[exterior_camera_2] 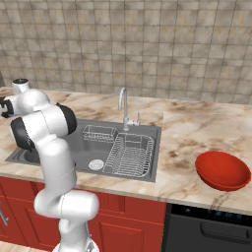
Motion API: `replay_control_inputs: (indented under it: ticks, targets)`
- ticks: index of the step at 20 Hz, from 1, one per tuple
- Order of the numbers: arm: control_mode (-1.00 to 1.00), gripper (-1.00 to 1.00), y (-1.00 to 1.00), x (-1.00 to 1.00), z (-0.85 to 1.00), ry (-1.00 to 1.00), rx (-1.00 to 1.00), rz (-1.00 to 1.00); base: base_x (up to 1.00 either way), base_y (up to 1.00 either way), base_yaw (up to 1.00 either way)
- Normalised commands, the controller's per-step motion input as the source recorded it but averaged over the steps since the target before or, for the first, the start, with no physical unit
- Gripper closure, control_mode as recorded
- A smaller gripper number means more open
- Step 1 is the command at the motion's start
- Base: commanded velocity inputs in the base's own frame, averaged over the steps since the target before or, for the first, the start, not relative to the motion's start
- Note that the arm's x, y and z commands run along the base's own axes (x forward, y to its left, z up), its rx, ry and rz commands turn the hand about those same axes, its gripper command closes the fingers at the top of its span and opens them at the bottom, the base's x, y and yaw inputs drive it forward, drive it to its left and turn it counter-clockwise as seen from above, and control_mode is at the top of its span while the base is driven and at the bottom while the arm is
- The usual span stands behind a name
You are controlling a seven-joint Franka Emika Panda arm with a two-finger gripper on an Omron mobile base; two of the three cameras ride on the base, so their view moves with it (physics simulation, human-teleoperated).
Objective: Remove the bell pepper and potato from the sink. Then move the bowl and cup from the counter to the sink for washing.
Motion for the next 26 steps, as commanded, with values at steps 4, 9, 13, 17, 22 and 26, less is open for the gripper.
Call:
replay_control_inputs:
  ticks: [4, 9, 13, 17, 22, 26]
  targets:
    - [-1.00, 1.00, 0.39, -0.01, -0.06, 0.00, 0.01, 0.10, 0.00, 0.00, 0.00]
    - [-1.00, 1.00, 0.30, -0.09, -0.20, 0.00, 0.00, 0.06, 0.00, 0.00, 0.00]
    - [-1.00, 1.00, 0.28, -0.06, -0.23, 0.00, 0.00, 0.03, 0.00, 0.00, 0.00]
    - [-1.00, 1.00, 0.33, 0.00, -0.20, 0.00, 0.03, 0.00, 0.00, 0.00, 0.00]
    - [-1.00, 1.00, 0.28, 0.00, -0.09, 0.00, 0.04, 0.00, 0.00, 0.00, 0.00]
    - [-1.00, 1.00, 0.27, 0.03, -0.05, 0.00, 0.02, 0.00, 0.00, 0.00, 0.00]
